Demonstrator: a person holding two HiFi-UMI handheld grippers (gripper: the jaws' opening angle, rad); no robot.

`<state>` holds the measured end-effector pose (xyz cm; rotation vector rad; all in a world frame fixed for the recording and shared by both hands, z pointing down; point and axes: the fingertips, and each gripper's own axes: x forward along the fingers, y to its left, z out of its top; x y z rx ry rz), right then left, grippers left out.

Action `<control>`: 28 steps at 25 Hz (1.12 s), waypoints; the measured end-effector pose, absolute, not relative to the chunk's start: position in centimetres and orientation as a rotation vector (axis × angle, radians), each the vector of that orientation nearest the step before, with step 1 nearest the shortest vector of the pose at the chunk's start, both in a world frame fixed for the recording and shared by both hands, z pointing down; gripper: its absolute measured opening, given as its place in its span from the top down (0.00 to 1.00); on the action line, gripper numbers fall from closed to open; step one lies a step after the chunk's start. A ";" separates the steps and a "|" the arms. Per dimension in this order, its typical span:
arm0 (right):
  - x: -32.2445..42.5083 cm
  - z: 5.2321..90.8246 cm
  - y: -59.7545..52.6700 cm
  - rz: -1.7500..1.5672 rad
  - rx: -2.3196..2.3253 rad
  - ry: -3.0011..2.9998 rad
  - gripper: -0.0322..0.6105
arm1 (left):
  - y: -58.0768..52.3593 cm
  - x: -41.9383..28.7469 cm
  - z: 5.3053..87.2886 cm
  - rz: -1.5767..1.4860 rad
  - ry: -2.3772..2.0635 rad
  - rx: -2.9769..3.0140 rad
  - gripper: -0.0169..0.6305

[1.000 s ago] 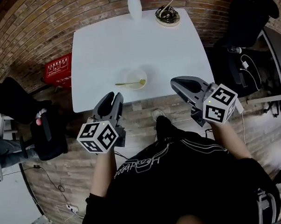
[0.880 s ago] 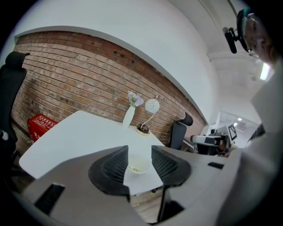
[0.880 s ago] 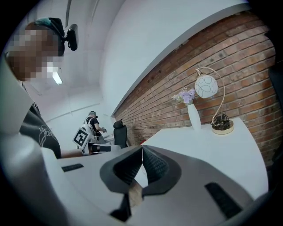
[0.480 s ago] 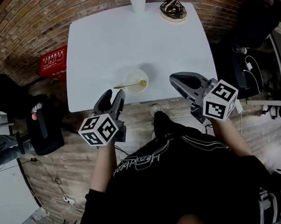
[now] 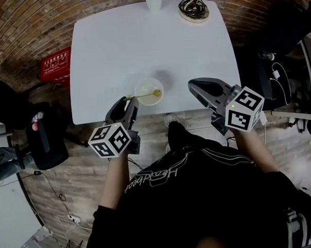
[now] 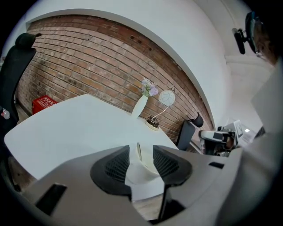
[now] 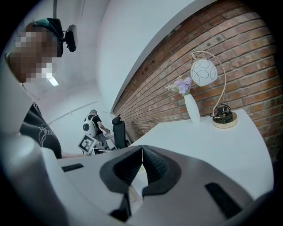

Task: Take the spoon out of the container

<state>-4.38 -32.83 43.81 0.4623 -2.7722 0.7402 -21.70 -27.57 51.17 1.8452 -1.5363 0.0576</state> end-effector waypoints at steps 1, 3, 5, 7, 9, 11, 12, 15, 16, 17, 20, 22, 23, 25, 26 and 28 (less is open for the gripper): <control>-4.4 43.9 -32.9 0.743 0.462 -2.771 0.95 | -27.6 -21.6 51.2 0.057 -1.532 1.846 0.73; -4.4 44.0 -32.9 0.747 0.461 -2.768 0.95 | -27.7 -21.6 51.3 0.059 -1.530 1.844 0.78; -4.3 44.1 -33.0 0.751 0.464 -2.766 0.95 | -27.8 -21.5 51.4 0.057 -1.528 1.840 0.81; -4.1 44.3 -33.0 0.756 0.469 -2.764 0.95 | -27.9 -21.5 51.4 0.054 -1.528 1.837 0.85; -3.9 44.5 -33.0 0.761 0.475 -2.761 0.95 | -27.8 -21.4 51.3 0.056 -1.530 1.838 0.88; -3.8 44.6 -32.9 0.764 0.480 -2.756 0.95 | -27.7 -21.4 51.3 0.054 -1.530 1.841 0.90; -3.8 44.7 -32.8 0.765 0.482 -2.755 0.95 | -27.7 -21.4 51.2 0.051 -1.529 1.842 0.91; -3.9 44.8 -32.7 0.768 0.481 -2.754 0.95 | -27.6 -21.5 51.3 0.048 -1.527 1.836 0.93; -4.0 44.8 -32.7 0.768 0.481 -2.754 0.95 | -27.6 -21.5 51.4 0.046 -1.526 1.831 0.94; -3.9 44.8 -32.7 0.768 0.483 -2.754 0.95 | -27.6 -21.5 51.5 0.043 -1.525 1.825 0.94; -3.9 45.0 -32.5 0.763 0.491 -2.750 0.95 | -27.5 -21.5 51.6 0.037 -1.521 1.816 0.95; -3.9 45.2 -32.4 0.759 0.496 -2.748 0.95 | -27.5 -21.6 51.6 0.040 -1.522 1.820 0.95; -3.8 45.2 -32.3 0.760 0.498 -2.747 0.95 | -27.5 -21.5 51.6 0.041 -1.522 1.822 0.95; -3.8 45.3 -32.2 0.765 0.502 -2.745 0.95 | -27.5 -21.5 51.5 0.040 -1.524 1.823 0.96; -3.7 45.4 -32.2 0.766 0.505 -2.745 0.95 | -27.5 -21.5 51.5 0.039 -1.526 1.824 0.96; -3.6 45.4 -32.0 0.767 0.509 -2.743 0.95 | -27.5 -21.4 51.4 0.038 -1.524 1.829 0.96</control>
